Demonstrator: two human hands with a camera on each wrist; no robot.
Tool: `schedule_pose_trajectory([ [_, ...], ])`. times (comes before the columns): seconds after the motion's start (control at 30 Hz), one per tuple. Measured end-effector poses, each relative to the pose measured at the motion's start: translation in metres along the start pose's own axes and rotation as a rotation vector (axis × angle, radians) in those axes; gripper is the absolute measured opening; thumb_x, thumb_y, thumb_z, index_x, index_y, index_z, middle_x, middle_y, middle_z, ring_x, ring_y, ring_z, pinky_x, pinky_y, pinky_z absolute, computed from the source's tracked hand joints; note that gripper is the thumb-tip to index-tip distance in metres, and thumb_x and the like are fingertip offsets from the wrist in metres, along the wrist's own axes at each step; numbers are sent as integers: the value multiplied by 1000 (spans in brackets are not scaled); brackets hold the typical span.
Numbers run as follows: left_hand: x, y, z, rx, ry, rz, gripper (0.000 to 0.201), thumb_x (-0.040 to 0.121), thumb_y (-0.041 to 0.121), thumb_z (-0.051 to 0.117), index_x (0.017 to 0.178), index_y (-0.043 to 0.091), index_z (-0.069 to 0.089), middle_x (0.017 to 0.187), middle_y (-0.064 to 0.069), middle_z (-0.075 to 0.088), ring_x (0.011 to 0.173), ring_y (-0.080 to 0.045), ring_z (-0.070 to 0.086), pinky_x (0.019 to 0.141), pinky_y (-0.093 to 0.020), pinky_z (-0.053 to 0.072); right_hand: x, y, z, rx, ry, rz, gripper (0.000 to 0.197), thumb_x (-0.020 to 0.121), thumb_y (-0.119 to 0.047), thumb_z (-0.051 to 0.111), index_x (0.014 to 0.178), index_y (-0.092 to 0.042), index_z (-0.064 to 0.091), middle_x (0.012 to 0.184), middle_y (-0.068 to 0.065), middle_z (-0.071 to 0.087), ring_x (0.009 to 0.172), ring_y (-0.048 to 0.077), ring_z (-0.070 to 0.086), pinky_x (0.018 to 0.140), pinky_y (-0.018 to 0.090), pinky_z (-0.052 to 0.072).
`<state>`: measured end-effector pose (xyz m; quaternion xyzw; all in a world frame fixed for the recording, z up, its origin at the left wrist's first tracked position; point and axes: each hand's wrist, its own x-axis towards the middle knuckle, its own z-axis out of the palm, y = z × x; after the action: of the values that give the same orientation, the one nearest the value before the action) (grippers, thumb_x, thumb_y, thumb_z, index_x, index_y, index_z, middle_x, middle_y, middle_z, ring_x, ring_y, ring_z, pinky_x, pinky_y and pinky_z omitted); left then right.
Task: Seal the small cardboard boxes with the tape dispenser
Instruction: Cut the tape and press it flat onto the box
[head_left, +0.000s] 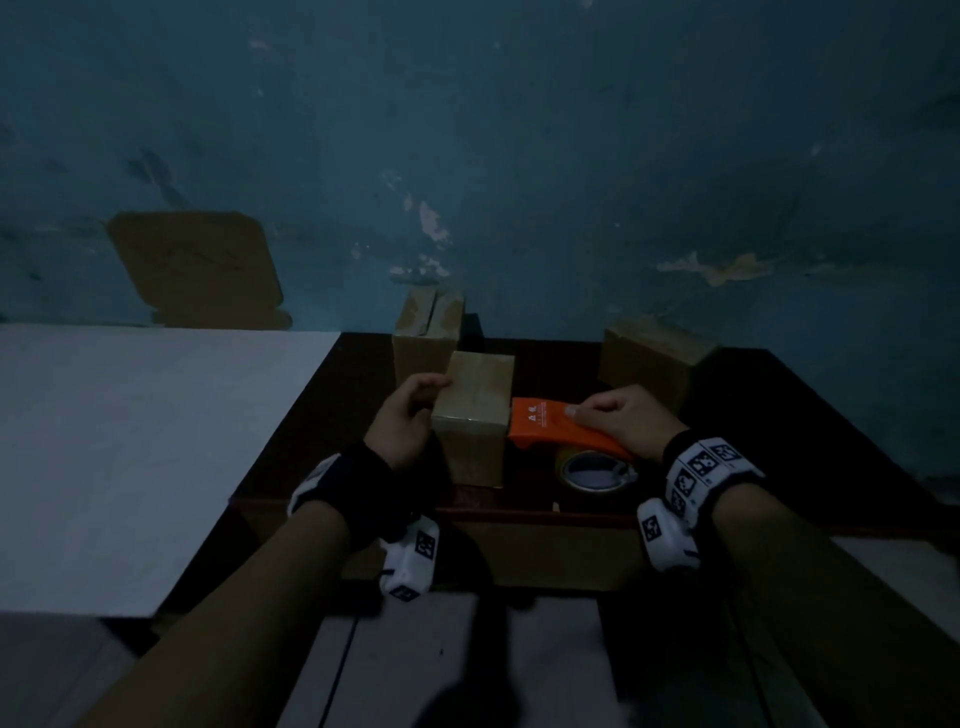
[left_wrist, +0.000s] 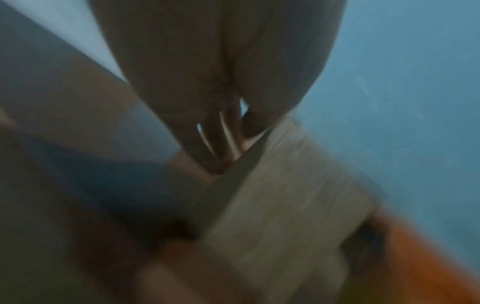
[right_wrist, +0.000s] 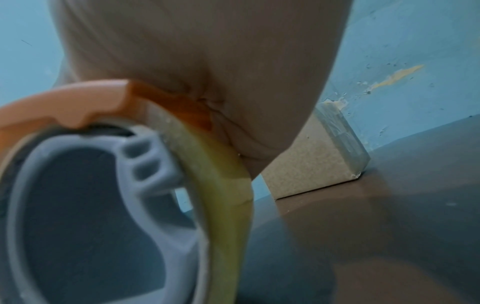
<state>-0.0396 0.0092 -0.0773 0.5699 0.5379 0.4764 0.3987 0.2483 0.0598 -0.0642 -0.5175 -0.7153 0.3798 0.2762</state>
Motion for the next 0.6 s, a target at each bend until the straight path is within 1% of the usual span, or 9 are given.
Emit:
schedule_pose_trajectory([
  [0.07, -1, -2, -2, 30, -18, 19, 34, 99, 4, 42, 116, 31, 54, 129, 0, 51, 120, -23, 52, 94, -45, 51, 0, 0, 0, 5, 2, 2, 17, 83, -46, 68, 81, -30, 74, 84, -2, 72, 80, 16, 68, 75, 28, 49],
  [0.13, -4, -4, -2, 24, -5, 48, 32, 99, 4, 44, 119, 27, 53, 128, 0, 53, 118, -21, 53, 91, -39, 52, -2, -1, 0, 15, 7, -2, 17, 84, -44, 68, 82, -28, 74, 84, -1, 72, 79, 15, 67, 74, 27, 49],
  [0.23, -9, -5, -3, 75, 37, 102, 31, 99, 3, 44, 122, 21, 53, 124, 2, 53, 114, -14, 52, 86, -25, 49, -2, -4, 6, 29, 0, 2, 17, 84, -42, 68, 84, -26, 74, 86, 1, 71, 79, 16, 67, 73, 27, 49],
  [0.3, -14, -5, -7, 134, 67, 122, 31, 100, 2, 41, 121, 19, 55, 122, 4, 53, 113, -12, 51, 86, -23, 47, -2, -6, 9, 38, -7, 5, 18, 84, -42, 69, 85, -26, 74, 87, 3, 71, 81, 18, 68, 74, 30, 51],
  [0.37, -19, 0, -14, 98, 96, 89, 34, 100, 0, 35, 119, 16, 59, 116, 4, 57, 110, -14, 56, 85, -25, 51, -1, -9, 12, 38, -21, -1, 19, 84, -42, 68, 87, -24, 74, 87, 3, 71, 82, 19, 68, 76, 29, 52],
  [0.43, -22, 7, -20, -77, 92, -71, 36, 102, 5, 30, 118, 12, 61, 110, -3, 62, 103, -20, 61, 80, -31, 55, -1, -12, 13, 32, -34, -7, 19, 85, -41, 67, 87, -23, 74, 87, 3, 71, 79, 16, 67, 73, 25, 51],
  [0.5, -18, 16, -24, -214, 78, -224, 31, 102, 18, 36, 116, 12, 63, 109, -9, 63, 99, -25, 62, 79, -36, 53, -1, -15, 12, 29, -42, -2, 19, 85, -41, 67, 87, -24, 74, 87, 2, 71, 77, 14, 67, 69, 22, 49],
  [0.53, -15, 21, -25, -198, 66, -246, 28, 100, 25, 42, 112, 13, 64, 105, -8, 63, 94, -23, 62, 75, -34, 52, -1, -16, 12, 19, -51, 5, 19, 85, -43, 67, 87, -26, 73, 88, 1, 71, 78, 13, 67, 68, 21, 48],
  [0.6, -4, 24, -25, -20, 18, -206, 21, 95, 35, 55, 97, 15, 62, 97, -6, 61, 81, -16, 59, 63, -26, 48, -1, -17, 10, -10, -70, 23, 18, 85, -46, 66, 89, -30, 72, 90, -2, 70, 81, 12, 66, 67, 22, 47],
])
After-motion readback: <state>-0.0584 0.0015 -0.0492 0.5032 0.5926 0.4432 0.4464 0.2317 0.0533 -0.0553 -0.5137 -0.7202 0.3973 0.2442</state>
